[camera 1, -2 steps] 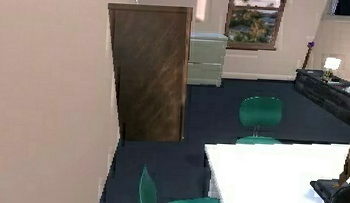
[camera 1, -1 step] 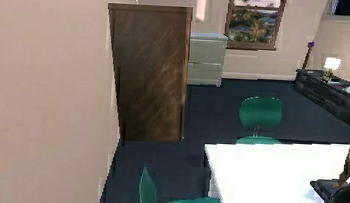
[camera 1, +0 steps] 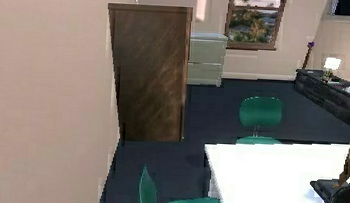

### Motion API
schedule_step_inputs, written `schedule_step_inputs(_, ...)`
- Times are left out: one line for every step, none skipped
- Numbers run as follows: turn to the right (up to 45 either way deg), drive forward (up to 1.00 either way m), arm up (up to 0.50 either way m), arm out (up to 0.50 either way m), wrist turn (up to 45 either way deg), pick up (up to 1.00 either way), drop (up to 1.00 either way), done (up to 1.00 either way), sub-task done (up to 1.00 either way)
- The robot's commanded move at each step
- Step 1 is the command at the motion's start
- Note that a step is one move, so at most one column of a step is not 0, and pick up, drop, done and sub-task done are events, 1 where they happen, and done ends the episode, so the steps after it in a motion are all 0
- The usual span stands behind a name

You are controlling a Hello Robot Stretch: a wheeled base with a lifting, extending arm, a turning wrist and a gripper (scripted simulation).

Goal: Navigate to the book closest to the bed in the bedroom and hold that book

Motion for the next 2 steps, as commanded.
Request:
schedule_step_inputs(0.0,0.00,0.00,0.28,0.0,0.00,0.00,0.00,0.00)
schedule_step_inputs(0.0,0.00,0.00,0.00,45.0,0.00,0.00,0.00,0.00)
